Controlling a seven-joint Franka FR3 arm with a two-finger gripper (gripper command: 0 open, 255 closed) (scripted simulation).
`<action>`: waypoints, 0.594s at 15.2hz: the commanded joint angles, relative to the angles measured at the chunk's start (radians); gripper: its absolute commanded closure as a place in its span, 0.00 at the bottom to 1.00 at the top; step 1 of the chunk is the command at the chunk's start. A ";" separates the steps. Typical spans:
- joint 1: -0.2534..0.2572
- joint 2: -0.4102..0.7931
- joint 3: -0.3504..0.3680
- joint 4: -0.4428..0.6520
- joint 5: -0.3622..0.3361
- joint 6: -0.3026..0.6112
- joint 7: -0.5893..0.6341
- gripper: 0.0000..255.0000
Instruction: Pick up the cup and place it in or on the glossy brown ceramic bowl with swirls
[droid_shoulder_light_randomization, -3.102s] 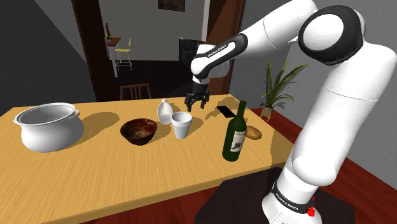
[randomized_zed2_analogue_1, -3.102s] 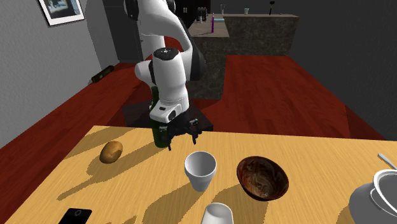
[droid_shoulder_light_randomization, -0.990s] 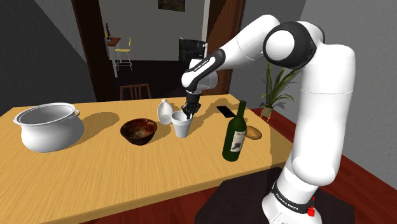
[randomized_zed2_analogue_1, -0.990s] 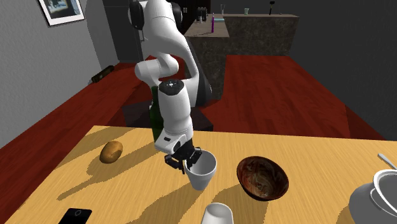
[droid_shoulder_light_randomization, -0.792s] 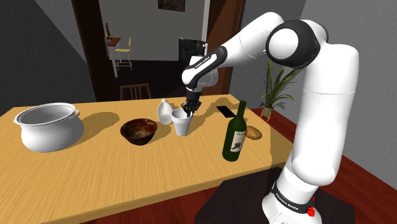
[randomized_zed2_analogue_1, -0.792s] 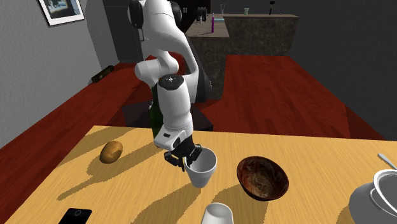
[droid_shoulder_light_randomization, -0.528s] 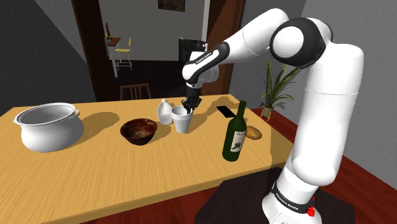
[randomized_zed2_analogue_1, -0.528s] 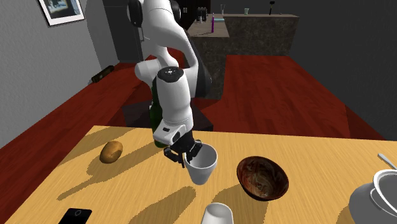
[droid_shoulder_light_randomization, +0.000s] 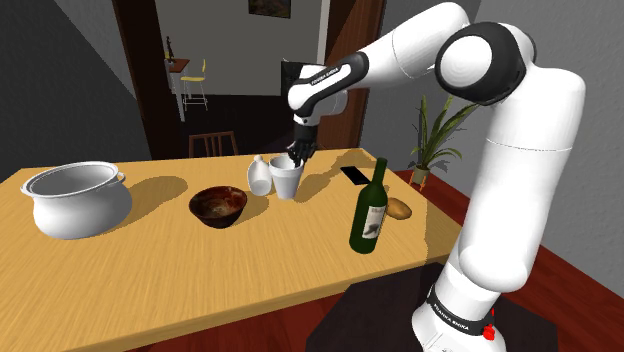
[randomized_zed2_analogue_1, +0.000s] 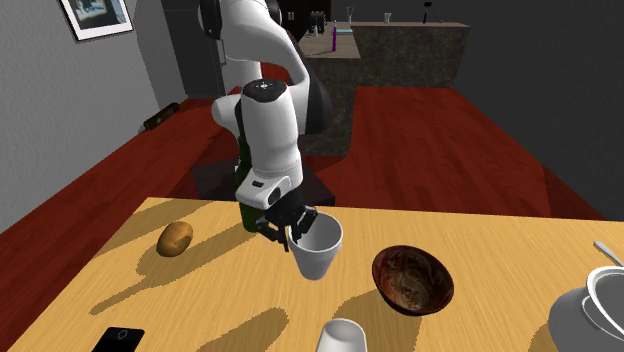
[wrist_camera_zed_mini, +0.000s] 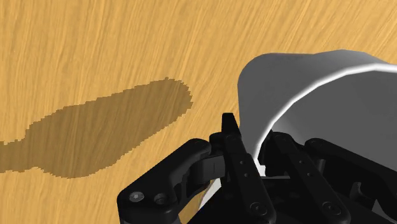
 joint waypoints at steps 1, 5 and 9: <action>0.002 -0.011 0.000 0.013 -0.004 -0.024 0.006 1.00; 0.002 -0.031 -0.001 0.043 -0.012 -0.073 0.013 1.00; 0.003 -0.048 -0.002 0.077 -0.018 -0.123 0.020 1.00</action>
